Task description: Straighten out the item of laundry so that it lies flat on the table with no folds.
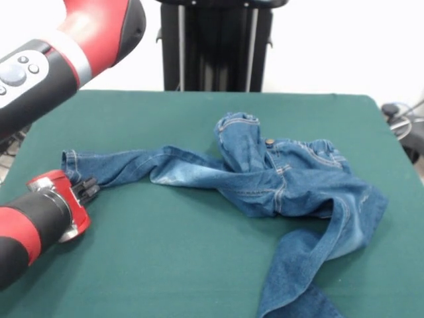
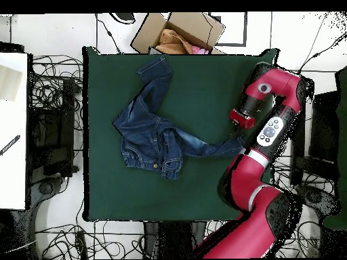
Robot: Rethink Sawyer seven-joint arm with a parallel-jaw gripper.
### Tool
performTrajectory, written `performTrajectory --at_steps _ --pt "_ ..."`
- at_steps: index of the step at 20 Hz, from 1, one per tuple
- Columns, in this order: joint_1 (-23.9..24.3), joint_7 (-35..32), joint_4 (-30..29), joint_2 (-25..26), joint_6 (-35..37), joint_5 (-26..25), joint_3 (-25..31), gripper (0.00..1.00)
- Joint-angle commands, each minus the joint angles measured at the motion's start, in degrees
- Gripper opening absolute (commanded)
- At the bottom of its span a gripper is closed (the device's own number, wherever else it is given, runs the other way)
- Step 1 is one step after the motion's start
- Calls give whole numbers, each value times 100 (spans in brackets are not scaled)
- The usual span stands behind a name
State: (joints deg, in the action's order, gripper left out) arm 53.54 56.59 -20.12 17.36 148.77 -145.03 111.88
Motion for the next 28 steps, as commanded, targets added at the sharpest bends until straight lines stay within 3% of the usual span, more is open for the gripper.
performTrajectory --at_steps 1,12,28 --pt "-129 1539 780 490 -1092 -1446 849 0" --pt "-72 2123 750 826 -1165 -2581 1723 0" --pt "4 2335 765 916 -1019 -2587 1695 0"
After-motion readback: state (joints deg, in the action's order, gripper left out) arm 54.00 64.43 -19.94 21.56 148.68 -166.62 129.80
